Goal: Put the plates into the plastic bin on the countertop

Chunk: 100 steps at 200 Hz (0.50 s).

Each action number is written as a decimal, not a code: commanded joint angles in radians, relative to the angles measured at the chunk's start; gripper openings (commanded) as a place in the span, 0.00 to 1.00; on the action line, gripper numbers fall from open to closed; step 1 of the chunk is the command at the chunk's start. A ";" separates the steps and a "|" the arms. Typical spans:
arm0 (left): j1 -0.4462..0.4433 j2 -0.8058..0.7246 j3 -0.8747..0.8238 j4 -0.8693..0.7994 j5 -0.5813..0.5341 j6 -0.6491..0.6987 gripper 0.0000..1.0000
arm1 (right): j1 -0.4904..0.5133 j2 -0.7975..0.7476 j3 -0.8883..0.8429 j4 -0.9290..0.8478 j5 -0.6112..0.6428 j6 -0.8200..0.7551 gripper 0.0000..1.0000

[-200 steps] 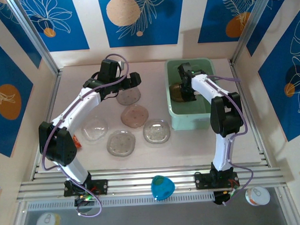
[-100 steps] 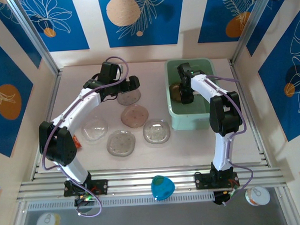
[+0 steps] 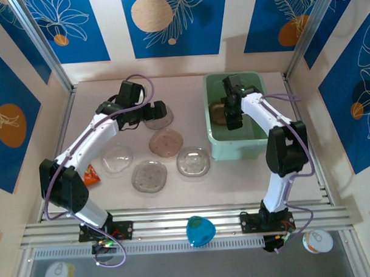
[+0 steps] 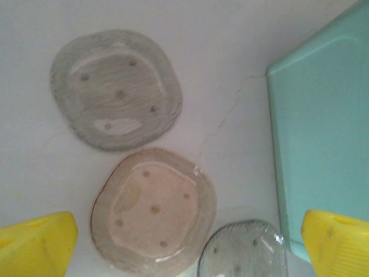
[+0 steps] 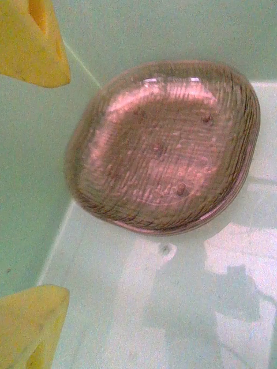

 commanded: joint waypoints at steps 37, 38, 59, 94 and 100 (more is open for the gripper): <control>0.002 -0.072 -0.106 -0.099 -0.016 -0.036 1.00 | -0.019 -0.235 -0.111 0.036 -0.008 -0.116 0.89; 0.001 -0.072 -0.108 -0.099 -0.016 -0.038 1.00 | -0.019 -0.238 -0.112 0.037 -0.011 -0.118 0.89; 0.001 -0.084 -0.151 -0.101 -0.002 -0.057 1.00 | -0.018 -0.303 -0.129 0.032 -0.027 -0.173 0.89; 0.000 -0.085 -0.213 -0.099 0.011 -0.085 1.00 | -0.017 -0.391 -0.142 0.013 -0.074 -0.297 0.88; 0.000 -0.076 -0.217 -0.099 0.019 -0.085 1.00 | -0.017 -0.407 -0.149 0.010 -0.081 -0.314 0.88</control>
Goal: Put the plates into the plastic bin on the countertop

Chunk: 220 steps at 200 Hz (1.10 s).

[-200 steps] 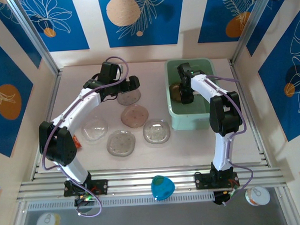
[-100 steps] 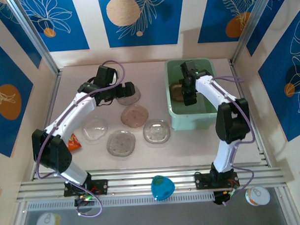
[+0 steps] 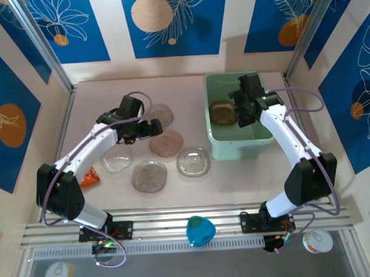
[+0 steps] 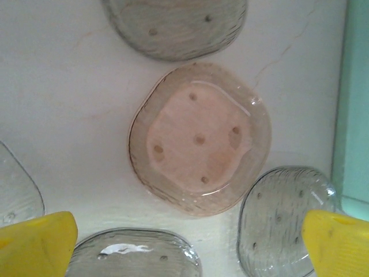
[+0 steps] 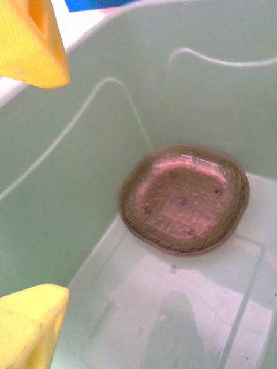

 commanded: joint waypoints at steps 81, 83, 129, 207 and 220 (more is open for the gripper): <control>-0.017 0.097 -0.064 -0.010 0.048 -0.114 1.00 | 0.004 -0.275 -0.200 -0.006 -0.073 -0.236 0.82; -0.018 0.100 -0.064 -0.011 0.048 -0.115 1.00 | 0.004 -0.278 -0.205 -0.002 -0.075 -0.239 0.82; -0.029 0.153 -0.077 0.015 0.099 -0.156 1.00 | -0.002 -0.289 -0.264 0.015 -0.111 -0.256 0.77; -0.030 0.291 0.019 0.020 0.124 -0.194 0.93 | -0.024 -0.317 -0.280 0.013 -0.105 -0.273 0.70; -0.031 0.303 0.018 0.025 0.128 -0.194 0.90 | -0.031 -0.333 -0.283 0.003 -0.092 -0.277 0.69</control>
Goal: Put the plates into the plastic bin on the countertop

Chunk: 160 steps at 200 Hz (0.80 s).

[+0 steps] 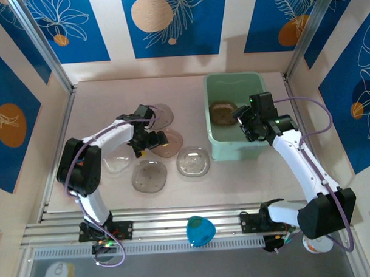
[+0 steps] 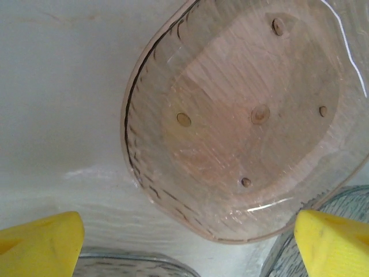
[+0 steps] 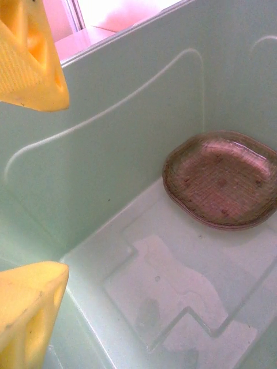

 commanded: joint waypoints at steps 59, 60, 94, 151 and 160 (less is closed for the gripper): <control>-0.008 0.074 0.023 0.046 0.030 -0.054 0.77 | -0.052 -0.090 -0.041 -0.032 0.011 -0.026 0.64; -0.008 0.075 0.022 0.047 0.030 -0.055 0.77 | -0.052 -0.091 -0.041 -0.033 0.011 -0.026 0.64; -0.008 0.100 0.012 0.073 0.030 -0.066 0.68 | -0.061 -0.113 -0.054 -0.035 0.016 -0.023 0.63; -0.008 0.120 -0.002 0.124 0.035 -0.099 0.49 | -0.072 -0.113 -0.056 -0.027 0.011 -0.032 0.60; -0.008 0.121 -0.004 0.126 0.036 -0.101 0.46 | -0.071 -0.113 -0.056 -0.026 0.010 -0.032 0.59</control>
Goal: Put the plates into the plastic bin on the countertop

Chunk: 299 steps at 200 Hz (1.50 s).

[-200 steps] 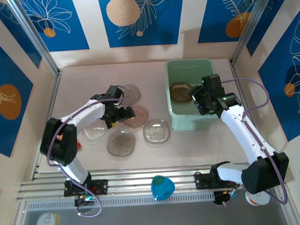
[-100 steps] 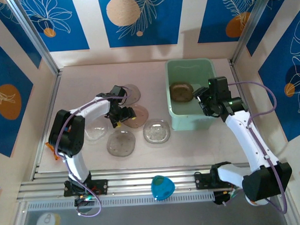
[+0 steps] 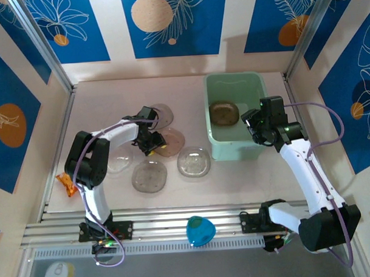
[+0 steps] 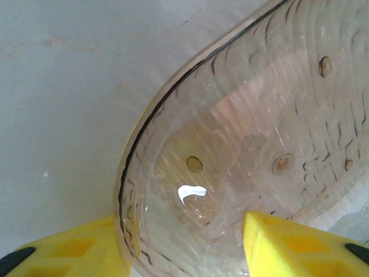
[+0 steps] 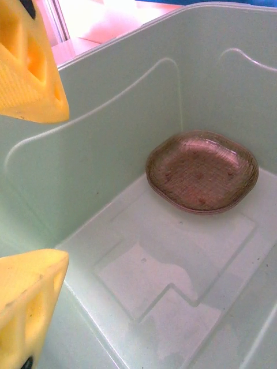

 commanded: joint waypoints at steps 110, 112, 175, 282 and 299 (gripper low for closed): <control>-0.008 -0.016 -0.043 0.058 0.026 -0.022 0.11 | -0.005 -0.021 -0.026 0.001 0.003 -0.013 0.56; -0.007 -0.017 -0.044 0.060 0.026 -0.022 0.11 | -0.005 -0.021 -0.027 0.000 0.003 -0.013 0.56; -0.007 -0.062 -0.056 0.093 0.026 -0.024 0.00 | -0.003 -0.038 -0.032 0.004 0.016 -0.014 0.54; -0.007 -0.181 -0.064 0.127 0.007 0.023 0.00 | -0.003 -0.043 0.004 0.004 0.036 -0.027 0.52; -0.007 -0.231 -0.073 0.120 -0.007 0.042 0.00 | -0.003 -0.051 0.017 -0.007 0.045 -0.033 0.52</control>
